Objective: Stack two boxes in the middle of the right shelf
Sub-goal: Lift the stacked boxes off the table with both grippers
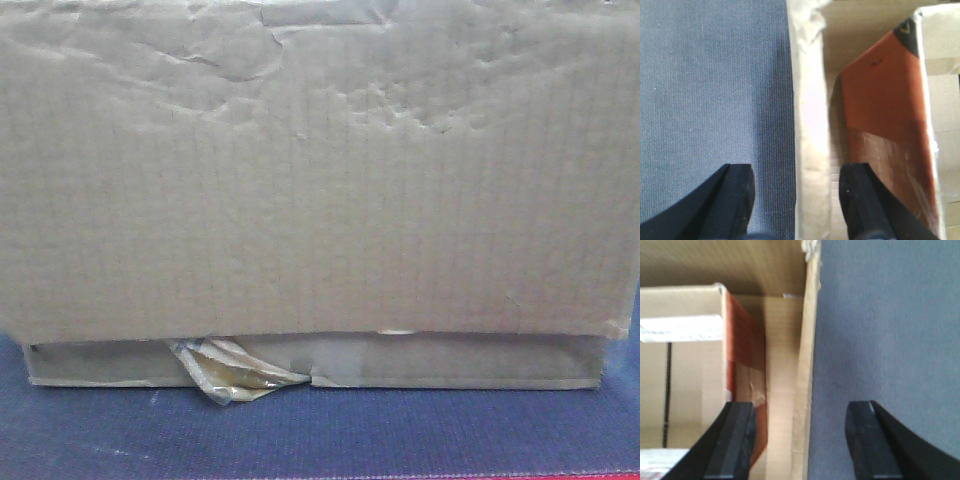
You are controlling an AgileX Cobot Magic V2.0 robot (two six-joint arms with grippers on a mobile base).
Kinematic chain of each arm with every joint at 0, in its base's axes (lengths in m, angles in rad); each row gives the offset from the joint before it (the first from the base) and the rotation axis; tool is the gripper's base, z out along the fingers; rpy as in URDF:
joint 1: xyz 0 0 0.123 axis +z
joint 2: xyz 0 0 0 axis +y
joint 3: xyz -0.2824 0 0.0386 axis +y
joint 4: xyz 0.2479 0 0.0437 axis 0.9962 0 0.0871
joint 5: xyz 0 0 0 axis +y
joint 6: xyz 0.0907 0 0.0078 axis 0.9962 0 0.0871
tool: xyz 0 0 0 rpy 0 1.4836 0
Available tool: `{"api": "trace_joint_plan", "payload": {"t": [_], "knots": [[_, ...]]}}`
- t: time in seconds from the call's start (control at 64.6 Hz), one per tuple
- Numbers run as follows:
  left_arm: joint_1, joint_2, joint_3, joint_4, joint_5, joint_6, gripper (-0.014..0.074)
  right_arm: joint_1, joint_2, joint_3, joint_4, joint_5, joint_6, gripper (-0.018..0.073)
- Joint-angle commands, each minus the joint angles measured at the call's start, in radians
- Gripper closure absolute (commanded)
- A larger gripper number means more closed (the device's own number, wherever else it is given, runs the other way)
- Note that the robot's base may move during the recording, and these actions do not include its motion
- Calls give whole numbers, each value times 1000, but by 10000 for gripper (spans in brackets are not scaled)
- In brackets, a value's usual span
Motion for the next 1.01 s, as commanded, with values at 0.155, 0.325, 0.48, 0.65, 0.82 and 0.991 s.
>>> {"api": "trace_joint_plan", "payload": {"t": [0.155,0.325,0.48,0.65,0.82,0.991], "knots": [[1,-11,-3,-5,-2,-1,298,0,13,69,-14,-3,24,260],[1,-11,-3,-5,-2,-1,298,0,59,69,-14,-3,24,260],[1,-11,-3,-5,-2,-1,298,0,66,65,-8,-3,24,260],[1,-11,-3,-5,-2,-1,298,4,66,66,-8,-3,29,260],[1,-11,-3,-5,-2,-1,298,20,66,66,-10,-3,35,260],[1,-11,-3,-5,-2,-1,298,20,66,66,-18,-3,35,260]]}}
